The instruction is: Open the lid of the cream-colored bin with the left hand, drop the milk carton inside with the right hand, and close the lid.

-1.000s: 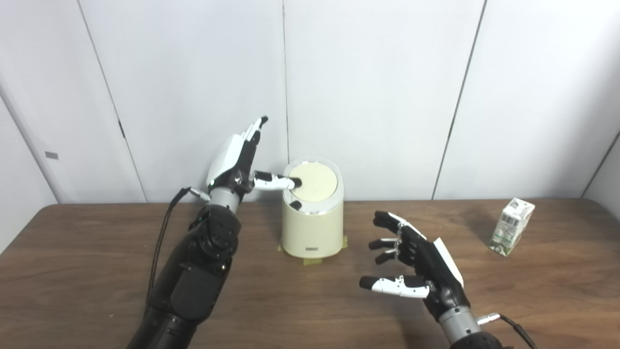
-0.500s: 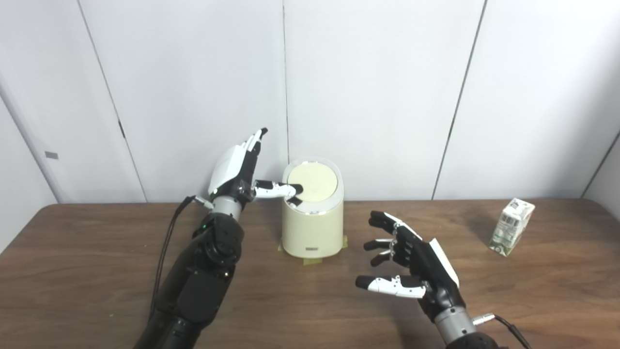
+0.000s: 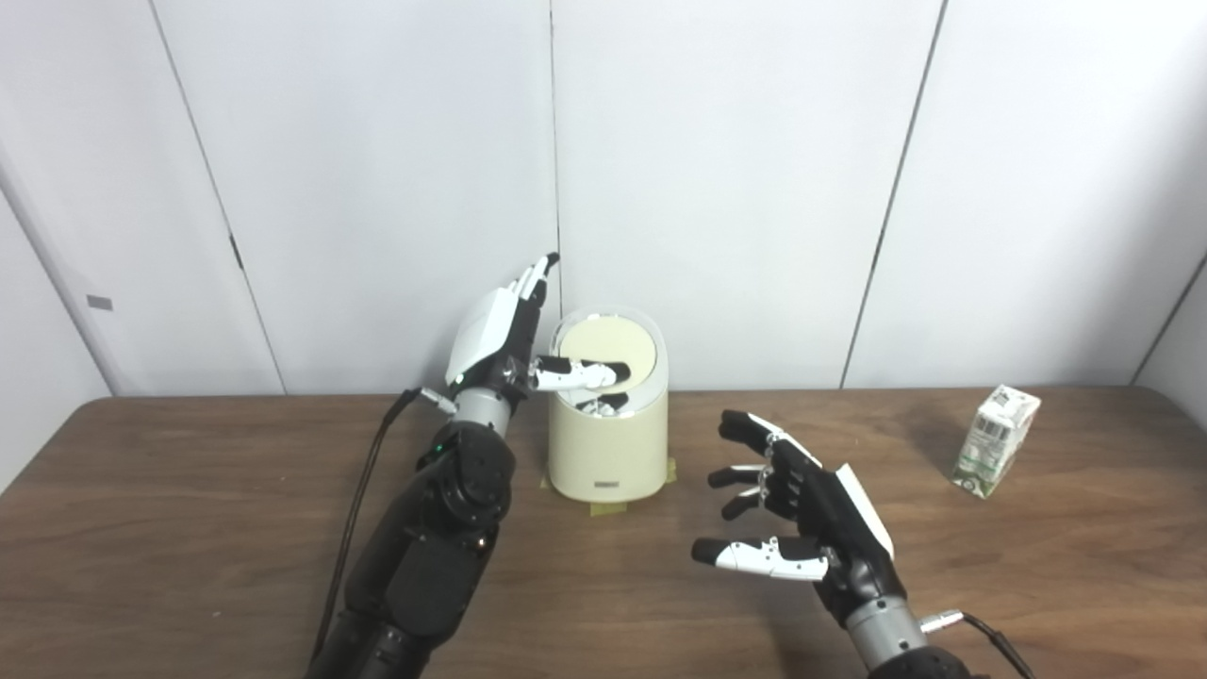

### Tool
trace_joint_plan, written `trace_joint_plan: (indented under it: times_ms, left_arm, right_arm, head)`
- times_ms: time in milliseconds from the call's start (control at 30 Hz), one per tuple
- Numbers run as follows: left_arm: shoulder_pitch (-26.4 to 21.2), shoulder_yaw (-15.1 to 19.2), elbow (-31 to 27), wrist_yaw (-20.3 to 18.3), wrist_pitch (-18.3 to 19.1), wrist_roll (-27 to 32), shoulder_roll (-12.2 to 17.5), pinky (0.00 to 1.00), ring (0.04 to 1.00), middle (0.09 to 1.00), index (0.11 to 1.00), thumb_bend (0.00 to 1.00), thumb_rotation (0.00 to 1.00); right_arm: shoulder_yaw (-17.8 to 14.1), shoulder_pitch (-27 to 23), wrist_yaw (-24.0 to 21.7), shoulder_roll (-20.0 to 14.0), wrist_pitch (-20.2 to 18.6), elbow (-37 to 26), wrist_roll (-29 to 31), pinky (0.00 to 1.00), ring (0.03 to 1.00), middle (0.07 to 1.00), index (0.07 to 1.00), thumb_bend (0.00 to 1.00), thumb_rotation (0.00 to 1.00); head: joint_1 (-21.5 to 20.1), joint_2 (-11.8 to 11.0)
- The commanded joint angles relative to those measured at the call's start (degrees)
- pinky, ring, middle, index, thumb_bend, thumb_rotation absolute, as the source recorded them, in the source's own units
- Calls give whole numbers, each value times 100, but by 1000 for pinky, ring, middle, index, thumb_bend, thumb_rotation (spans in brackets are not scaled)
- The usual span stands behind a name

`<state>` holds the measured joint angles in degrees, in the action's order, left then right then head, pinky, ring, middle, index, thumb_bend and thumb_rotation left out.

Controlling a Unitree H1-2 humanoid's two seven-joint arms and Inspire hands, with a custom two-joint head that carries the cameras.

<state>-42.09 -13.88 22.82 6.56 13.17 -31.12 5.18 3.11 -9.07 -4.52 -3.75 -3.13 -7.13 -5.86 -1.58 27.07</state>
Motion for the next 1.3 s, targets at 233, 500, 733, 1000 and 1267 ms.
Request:
trace_joint_plan:
  times_ms: [233, 500, 733, 1000, 1267]
  left_arm:
    - [-610, -663, 492, 622, 689, -1478, 385, 894, 1000, 1000, 1000, 835, 15]
    - [-628, -980, 657, 844, 857, -2041, 561, 891, 1000, 1000, 1000, 783, 0]
    - [-655, -1249, 549, 468, 895, -2348, 692, 913, 1000, 1000, 1000, 853, 13]
    - [-683, -2096, 188, -771, 797, -2992, 1140, 918, 1000, 1000, 1000, 1000, 137]
    - [-379, -1554, 121, -428, 664, -2377, 882, 821, 1000, 1000, 1000, 1000, 210]
  right_arm:
    - [4, -142, 1, -12, 72, -301, 29, 484, 655, 851, 837, 739, 133]
    - [11, -109, -51, -66, 31, -346, 62, 491, 657, 848, 840, 745, 147]
    - [-2, -97, -68, -61, -29, -367, 142, 494, 662, 851, 838, 742, 125]
    - [30, -115, -78, -85, -19, -344, 84, 494, 659, 851, 843, 734, 127]
    - [7, -157, -71, -69, 56, -217, 159, 496, 661, 855, 841, 741, 133]
  head:
    - [-6, 53]
    - [44, 91]
    - [61, 117]
    - [72, 106]
    - [101, 58]
